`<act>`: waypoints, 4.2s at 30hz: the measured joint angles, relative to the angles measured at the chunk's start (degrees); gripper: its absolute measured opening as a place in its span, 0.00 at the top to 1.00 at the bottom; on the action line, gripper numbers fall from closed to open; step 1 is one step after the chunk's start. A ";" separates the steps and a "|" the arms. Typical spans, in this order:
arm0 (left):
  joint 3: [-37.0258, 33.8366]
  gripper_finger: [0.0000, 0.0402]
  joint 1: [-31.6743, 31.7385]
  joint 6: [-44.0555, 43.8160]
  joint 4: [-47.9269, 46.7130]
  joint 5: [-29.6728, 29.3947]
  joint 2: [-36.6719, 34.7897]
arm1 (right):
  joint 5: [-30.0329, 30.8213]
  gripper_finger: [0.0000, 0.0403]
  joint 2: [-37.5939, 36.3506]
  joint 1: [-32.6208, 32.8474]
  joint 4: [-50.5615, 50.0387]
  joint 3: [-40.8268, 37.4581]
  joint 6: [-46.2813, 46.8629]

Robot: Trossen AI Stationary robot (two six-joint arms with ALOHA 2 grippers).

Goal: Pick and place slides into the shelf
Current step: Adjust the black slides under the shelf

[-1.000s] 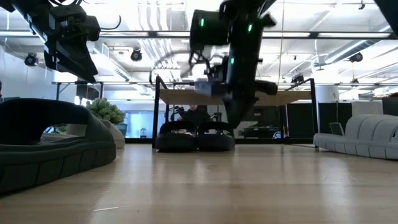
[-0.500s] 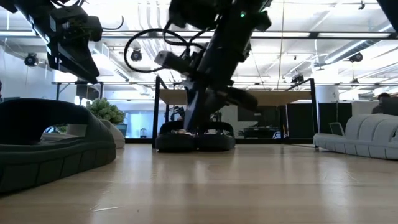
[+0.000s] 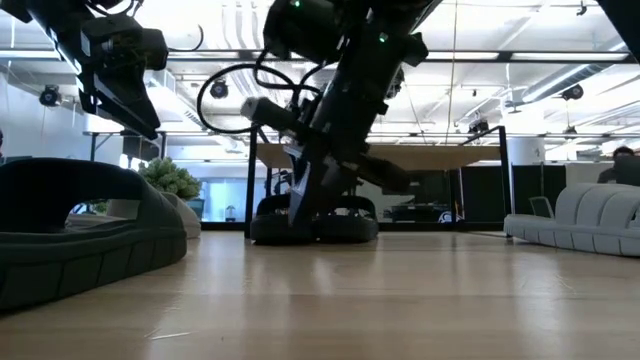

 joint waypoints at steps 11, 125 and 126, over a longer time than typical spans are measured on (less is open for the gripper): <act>0.09 0.67 0.02 -0.25 0.35 0.05 -0.01 | -0.98 0.97 2.56 -0.04 7.12 0.07 0.00; 0.24 0.67 0.01 1.26 6.35 0.50 6.35 | 23.94 0.98 -11.21 -6.47 -5.79 -10.36 6.30; 0.24 0.67 0.02 1.24 6.34 0.50 6.53 | 24.33 0.98 -10.94 -6.52 -4.93 -10.43 7.52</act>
